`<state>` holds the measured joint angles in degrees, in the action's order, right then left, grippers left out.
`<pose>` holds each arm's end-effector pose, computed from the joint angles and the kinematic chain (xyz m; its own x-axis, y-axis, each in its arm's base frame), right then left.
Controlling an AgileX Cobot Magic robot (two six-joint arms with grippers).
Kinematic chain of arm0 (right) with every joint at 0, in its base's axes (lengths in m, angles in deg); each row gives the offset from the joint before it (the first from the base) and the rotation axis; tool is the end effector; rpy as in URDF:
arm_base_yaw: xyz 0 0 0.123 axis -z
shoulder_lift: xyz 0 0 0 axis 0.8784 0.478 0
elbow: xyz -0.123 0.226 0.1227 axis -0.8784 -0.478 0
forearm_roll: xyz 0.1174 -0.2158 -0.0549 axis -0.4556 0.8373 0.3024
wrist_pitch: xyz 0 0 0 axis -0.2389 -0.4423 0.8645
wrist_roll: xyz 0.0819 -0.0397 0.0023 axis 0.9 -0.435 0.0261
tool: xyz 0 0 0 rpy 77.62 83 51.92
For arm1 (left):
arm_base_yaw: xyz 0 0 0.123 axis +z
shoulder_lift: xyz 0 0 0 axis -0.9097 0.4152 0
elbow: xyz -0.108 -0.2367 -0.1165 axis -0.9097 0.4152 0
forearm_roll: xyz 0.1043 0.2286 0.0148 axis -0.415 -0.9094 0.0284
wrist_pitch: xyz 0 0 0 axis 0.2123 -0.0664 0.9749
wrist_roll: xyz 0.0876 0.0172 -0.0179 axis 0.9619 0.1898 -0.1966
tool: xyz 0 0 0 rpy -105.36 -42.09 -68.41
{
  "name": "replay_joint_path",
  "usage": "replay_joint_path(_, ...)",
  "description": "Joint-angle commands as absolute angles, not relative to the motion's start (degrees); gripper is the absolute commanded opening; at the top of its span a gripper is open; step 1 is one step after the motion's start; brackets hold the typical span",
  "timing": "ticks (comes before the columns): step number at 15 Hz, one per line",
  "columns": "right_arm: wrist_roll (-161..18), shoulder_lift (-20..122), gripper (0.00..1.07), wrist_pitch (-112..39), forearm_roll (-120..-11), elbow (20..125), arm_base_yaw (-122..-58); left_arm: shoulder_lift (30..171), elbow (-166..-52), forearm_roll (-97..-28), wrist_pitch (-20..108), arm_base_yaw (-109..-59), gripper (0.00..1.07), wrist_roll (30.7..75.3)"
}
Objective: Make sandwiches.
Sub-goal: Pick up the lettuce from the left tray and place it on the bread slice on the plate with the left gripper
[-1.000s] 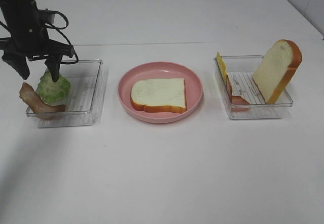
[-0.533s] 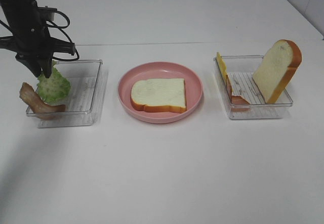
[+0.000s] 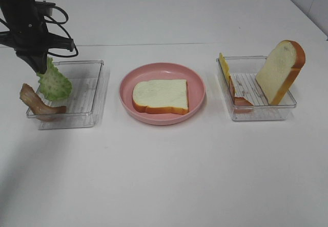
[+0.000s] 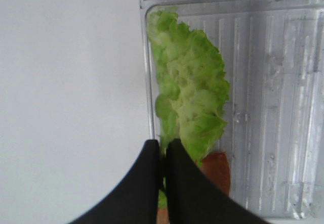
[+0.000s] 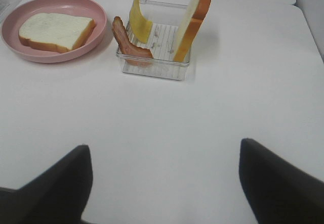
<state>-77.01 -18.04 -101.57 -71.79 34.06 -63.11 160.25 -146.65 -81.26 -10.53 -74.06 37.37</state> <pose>-0.0080 0.0091 0.2790 -0.4344 -0.1359 -0.8904 -0.1757 0.9823 -0.0642 0.4638 -0.0642 0.1862 -0.9842 -0.0297 -0.1745 -0.0359 0.9988 0.0324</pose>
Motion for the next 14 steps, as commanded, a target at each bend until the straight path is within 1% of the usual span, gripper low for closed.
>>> replay_joint_path(1, -76.96, -18.73, 0.75, -101.11, -71.74, 34.01, -62.77, 156.92, -147.73, -79.42, -9.72, -74.01, 0.0, 38.0)
replay_joint_path(2, -76.96, -18.73, 0.75, -101.11, -71.74, 34.01, -62.77, 155.72, -148.54, -77.82, -9.49, -74.01, 0.0, 38.46)
replay_joint_path(4, -76.96, -18.73, 0.75, -101.11, -71.74, 34.01, -62.77, 153.2, -149.28, -72.03, -5.66, -74.01, 0.0, 40.29)
replay_joint_path(6, -76.96, -18.73, 0.75, -101.11, -71.74, 34.01, -62.77, 152.28, -149.34, -61.89, -2.45, -74.01, 0.0, 43.16)
replay_joint_path(7, -76.96, -18.73, 0.75, -101.11, -71.74, 34.01, -62.77, 152.85, -149.22, -50.49, -0.21, -74.58, 0.0, 47.63)
replay_joint_path(8, -76.96, -18.73, 0.75, -101.11, -71.74, 34.01, -62.77, 153.14, -149.22, -47.97, 0.53, -75.1, 0.0, 48.31)
replay_joint_path(10, -76.96, -18.73, 0.75, -101.11, -71.74, 34.01, -62.77, 154.75, -149.22, -41.67, 2.59, -77.85, 0.0, 51.24)
replay_joint_path(14, -76.96, -18.73, 0.75, -101.11, -71.74, 34.01, -62.77, 159.5, -149.22, -34.1, 4.6, -84.78, 0.0, 54.79)
